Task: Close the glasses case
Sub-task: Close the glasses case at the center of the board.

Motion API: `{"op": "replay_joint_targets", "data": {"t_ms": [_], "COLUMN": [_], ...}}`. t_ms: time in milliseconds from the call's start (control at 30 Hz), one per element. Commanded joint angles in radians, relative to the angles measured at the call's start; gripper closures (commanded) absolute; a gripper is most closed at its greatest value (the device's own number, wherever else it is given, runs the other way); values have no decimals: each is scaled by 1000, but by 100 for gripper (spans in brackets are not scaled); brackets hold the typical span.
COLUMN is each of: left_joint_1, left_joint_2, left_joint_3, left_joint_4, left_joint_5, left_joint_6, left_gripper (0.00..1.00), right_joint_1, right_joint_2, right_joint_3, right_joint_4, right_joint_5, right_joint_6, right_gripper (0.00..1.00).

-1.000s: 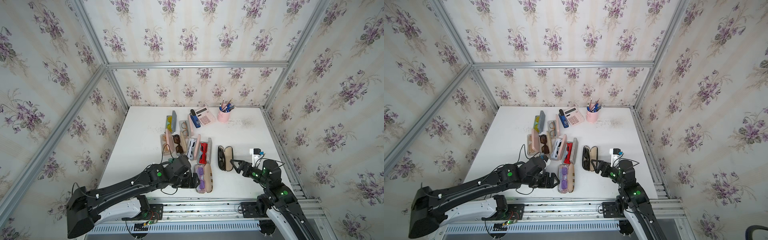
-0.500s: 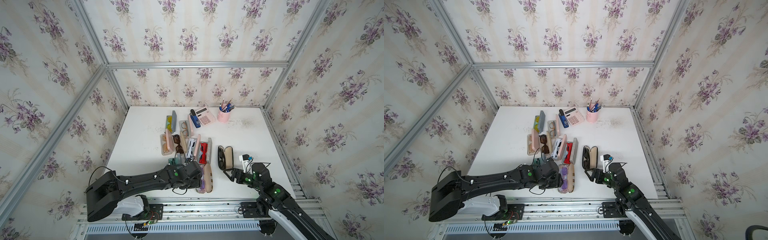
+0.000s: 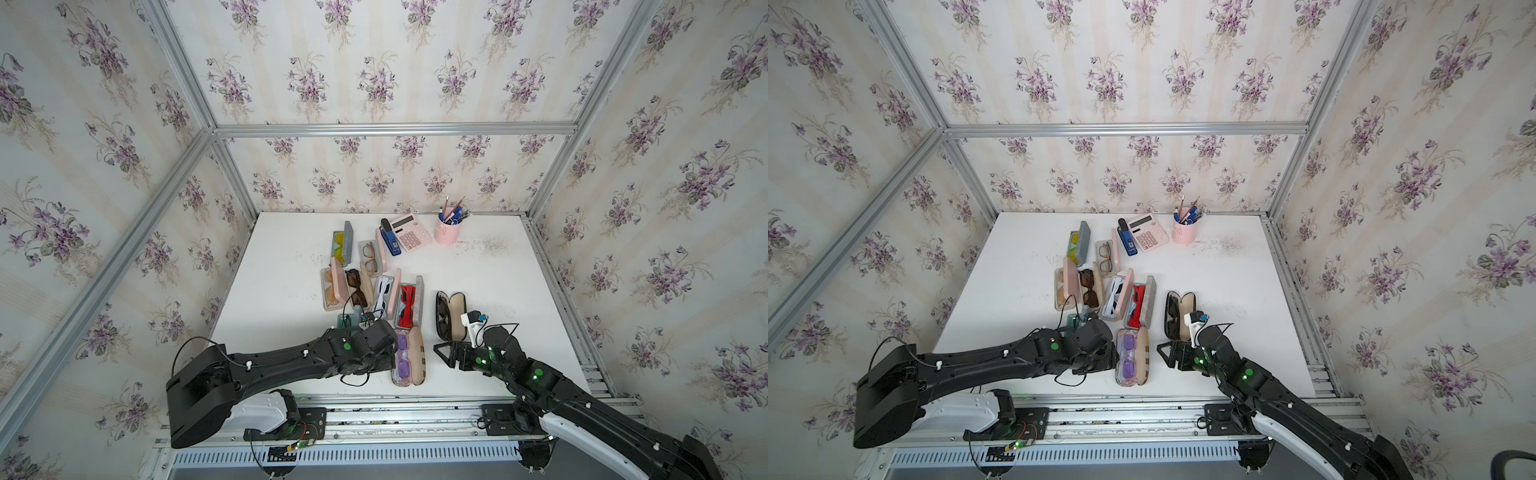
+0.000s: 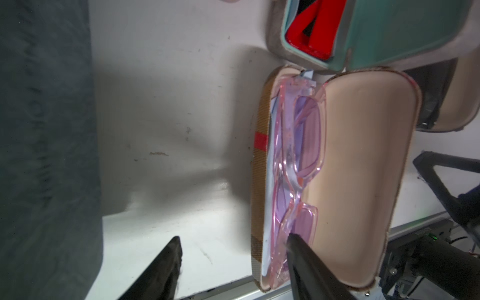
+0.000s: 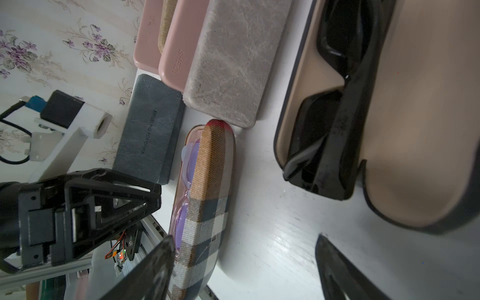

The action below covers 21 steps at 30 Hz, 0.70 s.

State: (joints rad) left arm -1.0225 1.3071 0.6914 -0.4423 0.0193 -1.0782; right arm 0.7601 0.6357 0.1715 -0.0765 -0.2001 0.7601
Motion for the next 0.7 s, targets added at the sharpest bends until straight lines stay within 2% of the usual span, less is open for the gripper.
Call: {"op": "replay_joint_targets", "data": {"t_ms": [0, 300, 667], "left_joint_1": [12, 45, 45], "left_joint_2": [19, 14, 49], "left_joint_3": [-3, -24, -1], "left_joint_4": [11, 17, 51], "left_joint_5": [-7, -9, 27], "left_joint_6": [27, 57, 73], "left_gripper": [36, 41, 42], "right_joint_1": [30, 75, 83], "right_joint_2": [39, 54, 66], "right_joint_3": [5, 17, 11], "right_joint_4": [75, 73, 71], "right_joint_5": [47, 90, 105], "right_joint_6": [16, 30, 30], "right_gripper": [16, 16, 16]}}
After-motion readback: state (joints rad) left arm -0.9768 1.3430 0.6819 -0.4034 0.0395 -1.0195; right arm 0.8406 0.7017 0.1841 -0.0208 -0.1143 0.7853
